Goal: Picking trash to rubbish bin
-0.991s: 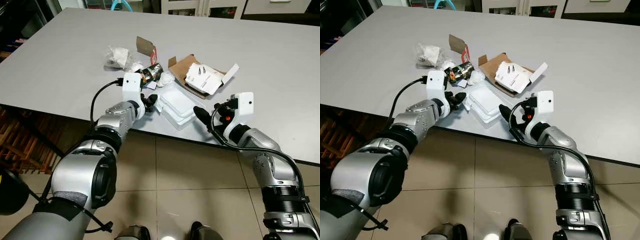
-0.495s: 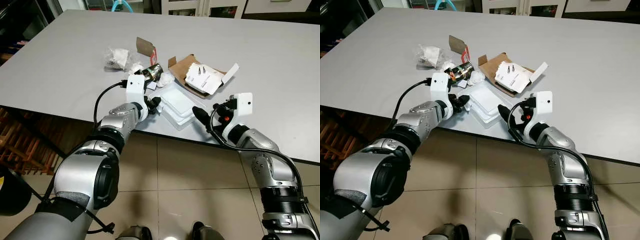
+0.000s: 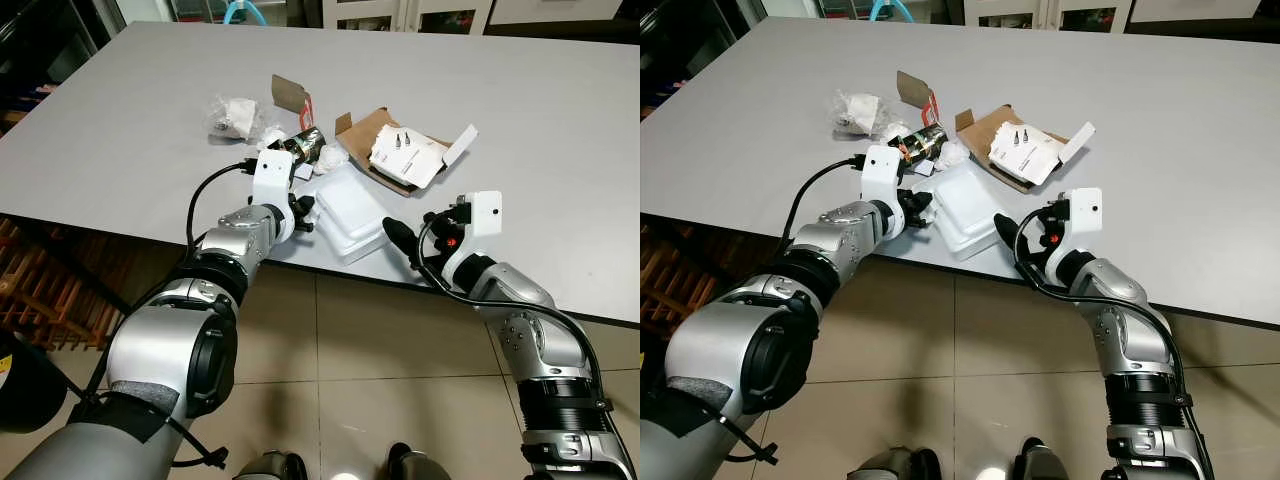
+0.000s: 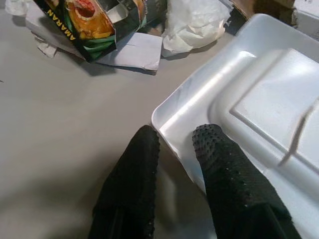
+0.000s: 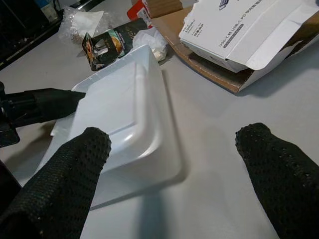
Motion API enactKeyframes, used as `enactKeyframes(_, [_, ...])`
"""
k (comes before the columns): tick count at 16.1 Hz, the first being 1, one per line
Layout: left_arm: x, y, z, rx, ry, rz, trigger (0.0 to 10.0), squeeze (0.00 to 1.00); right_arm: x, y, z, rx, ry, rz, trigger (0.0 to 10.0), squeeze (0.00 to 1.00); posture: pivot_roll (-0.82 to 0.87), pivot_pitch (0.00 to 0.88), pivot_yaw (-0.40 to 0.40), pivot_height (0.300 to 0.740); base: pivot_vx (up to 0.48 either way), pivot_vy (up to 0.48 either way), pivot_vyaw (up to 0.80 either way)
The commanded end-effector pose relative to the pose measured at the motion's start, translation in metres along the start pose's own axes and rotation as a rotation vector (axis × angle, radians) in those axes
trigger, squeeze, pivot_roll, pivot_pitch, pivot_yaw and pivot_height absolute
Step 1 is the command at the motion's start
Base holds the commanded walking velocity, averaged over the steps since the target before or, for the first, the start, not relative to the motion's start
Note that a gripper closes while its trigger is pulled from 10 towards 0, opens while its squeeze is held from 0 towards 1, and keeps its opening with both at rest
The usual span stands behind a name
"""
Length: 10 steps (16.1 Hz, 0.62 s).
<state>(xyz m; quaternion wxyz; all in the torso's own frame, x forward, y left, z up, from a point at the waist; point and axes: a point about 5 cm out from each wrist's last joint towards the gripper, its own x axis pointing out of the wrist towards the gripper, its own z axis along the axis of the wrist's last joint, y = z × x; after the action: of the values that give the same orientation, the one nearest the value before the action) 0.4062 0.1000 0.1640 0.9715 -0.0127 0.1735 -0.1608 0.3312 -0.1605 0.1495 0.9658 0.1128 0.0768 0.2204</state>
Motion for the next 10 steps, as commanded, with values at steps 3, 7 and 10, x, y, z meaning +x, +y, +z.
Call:
enactKeyframes(3, [-0.0006,0.0033,-0.0012,0.017,0.026,0.02,0.0,0.0,-0.0008,0.0035,0.0011,0.005,-0.006,0.008,10.0,0.0,-0.11,0.142,0.126,0.74,0.0,0.0,0.0])
enactKeyframes(7, [-0.0005,0.0032,-0.0032,0.021,0.031,0.02,0.0,0.0,-0.0006,0.0035,0.0013,0.007,-0.005,0.009,10.0,0.0,-0.1,0.146,0.121,0.74,0.0,0.0,0.0])
enactKeyframes(10, [-0.0007,0.0039,-0.0059,0.015,0.034,0.02,0.0,0.0,0.0,0.0039,0.0009,0.007,-0.002,0.01,10.0,0.0,-0.1,0.145,0.117,0.74,0.0,0.0,0.0])
